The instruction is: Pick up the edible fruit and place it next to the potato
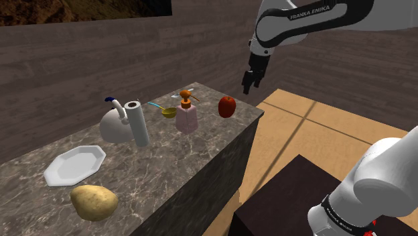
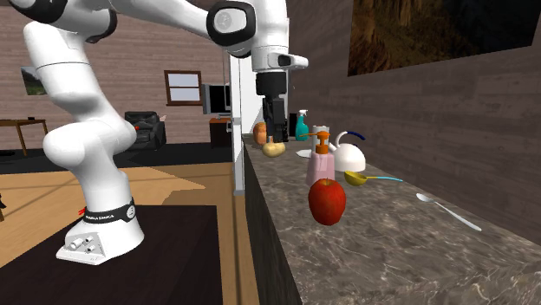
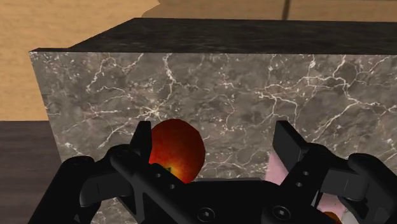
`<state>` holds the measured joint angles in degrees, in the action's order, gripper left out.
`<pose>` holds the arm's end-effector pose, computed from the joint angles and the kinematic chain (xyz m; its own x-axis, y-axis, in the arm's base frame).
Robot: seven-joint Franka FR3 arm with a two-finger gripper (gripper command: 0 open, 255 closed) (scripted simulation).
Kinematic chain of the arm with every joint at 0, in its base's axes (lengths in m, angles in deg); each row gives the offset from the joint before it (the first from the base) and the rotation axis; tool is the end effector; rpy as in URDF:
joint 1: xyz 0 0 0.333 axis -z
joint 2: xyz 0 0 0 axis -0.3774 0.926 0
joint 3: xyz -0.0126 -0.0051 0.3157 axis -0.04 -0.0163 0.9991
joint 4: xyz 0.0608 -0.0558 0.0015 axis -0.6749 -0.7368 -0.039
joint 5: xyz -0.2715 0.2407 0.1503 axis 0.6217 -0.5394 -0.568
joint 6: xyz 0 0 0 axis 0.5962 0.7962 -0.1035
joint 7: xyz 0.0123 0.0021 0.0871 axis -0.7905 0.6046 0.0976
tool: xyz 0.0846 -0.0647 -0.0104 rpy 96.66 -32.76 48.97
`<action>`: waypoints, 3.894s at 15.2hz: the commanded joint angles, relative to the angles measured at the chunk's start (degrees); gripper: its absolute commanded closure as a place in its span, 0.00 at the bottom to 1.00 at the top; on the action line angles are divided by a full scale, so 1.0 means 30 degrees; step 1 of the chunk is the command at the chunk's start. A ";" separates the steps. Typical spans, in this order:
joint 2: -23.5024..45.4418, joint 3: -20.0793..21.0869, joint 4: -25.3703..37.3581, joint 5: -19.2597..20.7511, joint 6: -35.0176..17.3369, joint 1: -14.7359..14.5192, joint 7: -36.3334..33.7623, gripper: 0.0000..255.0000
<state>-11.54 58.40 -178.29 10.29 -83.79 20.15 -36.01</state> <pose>0.4848 -0.0395 0.5030 0.9799 0.1920 0.0547 0.1926 -0.9812 -0.0066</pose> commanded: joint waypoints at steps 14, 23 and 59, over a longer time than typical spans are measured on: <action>0.8308 -0.0262 0.5851 -0.1054 -0.3303 0.0134 0.1453 0.00; 0.8730 -0.0240 0.5480 -0.1135 -0.4093 0.0143 0.1505 0.00; 0.7547 -0.0307 0.9885 -0.0863 0.1482 0.0134 0.1250 1.00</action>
<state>10.90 57.49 -149.72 7.72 -80.22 20.53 -32.26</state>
